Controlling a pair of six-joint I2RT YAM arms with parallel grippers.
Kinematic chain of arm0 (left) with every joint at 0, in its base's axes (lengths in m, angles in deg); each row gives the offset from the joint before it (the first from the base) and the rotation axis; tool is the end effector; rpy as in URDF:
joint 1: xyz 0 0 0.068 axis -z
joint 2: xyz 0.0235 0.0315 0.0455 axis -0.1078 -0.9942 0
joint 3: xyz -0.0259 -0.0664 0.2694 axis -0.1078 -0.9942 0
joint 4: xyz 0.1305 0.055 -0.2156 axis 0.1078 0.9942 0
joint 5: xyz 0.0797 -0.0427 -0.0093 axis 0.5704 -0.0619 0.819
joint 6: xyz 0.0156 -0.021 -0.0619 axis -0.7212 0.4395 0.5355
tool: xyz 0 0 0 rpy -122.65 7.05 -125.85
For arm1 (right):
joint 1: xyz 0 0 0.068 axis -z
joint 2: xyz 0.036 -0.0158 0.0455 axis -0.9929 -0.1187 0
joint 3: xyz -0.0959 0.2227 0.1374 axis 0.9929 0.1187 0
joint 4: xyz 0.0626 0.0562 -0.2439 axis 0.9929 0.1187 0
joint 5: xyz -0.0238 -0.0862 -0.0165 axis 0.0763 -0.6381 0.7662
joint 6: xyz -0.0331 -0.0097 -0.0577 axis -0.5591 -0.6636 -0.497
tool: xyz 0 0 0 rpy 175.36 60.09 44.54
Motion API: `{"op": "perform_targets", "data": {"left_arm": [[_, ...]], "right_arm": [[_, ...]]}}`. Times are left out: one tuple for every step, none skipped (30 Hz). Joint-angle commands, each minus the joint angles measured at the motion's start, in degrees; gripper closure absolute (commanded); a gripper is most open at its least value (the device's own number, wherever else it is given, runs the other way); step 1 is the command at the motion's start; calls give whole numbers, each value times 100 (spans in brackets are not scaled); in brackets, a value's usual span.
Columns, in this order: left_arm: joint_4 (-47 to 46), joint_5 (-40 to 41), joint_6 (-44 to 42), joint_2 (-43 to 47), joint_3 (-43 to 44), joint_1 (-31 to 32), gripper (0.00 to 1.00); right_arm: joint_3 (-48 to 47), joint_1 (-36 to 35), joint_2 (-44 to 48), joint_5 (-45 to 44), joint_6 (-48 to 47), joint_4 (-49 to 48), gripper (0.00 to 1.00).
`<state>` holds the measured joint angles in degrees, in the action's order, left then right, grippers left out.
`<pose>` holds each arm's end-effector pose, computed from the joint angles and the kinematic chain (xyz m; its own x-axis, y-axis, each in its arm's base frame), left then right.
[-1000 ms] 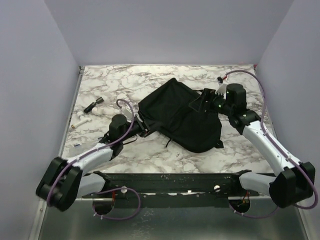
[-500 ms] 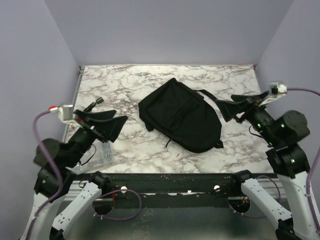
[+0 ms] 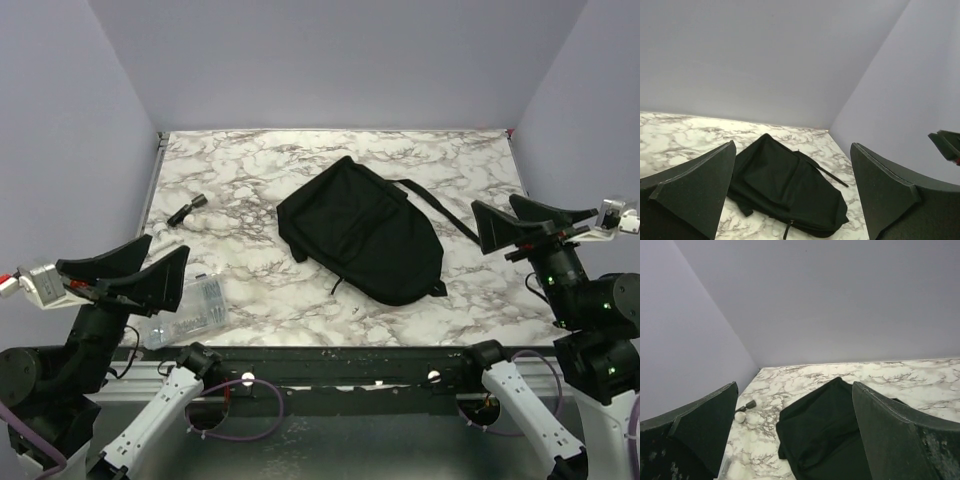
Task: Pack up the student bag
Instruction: Reset both arms
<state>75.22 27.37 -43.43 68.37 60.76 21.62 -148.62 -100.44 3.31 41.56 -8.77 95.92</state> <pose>-0.0218 0.0182 0.4688 0.1099 -0.5167 -0.8491 0.4562 0.7852 -0.4187 0.0567 0.0198 0.4649 0.1208 0.4277 -0.8958 -0.4064 0.8447 0.3484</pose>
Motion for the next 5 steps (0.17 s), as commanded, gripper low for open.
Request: {"op": "perform_targets", "data": {"left_arm": [[269,394,-229,-25,48,-22,1],[271,367,-218,-53,48,-22,2],[271,340,-190,-67,40,-22,2],[262,326,-142,-73,25,-22,2],[249,325,-110,-104,22,-22,2]], "right_arm": [[91,7,241,-472,-55,-105,0],[92,5,232,-501,-61,-65,0],[100,3,231,-496,-62,-52,0],[78,3,226,-504,-75,-27,0],[34,3,222,-518,-79,-4,0]]}}
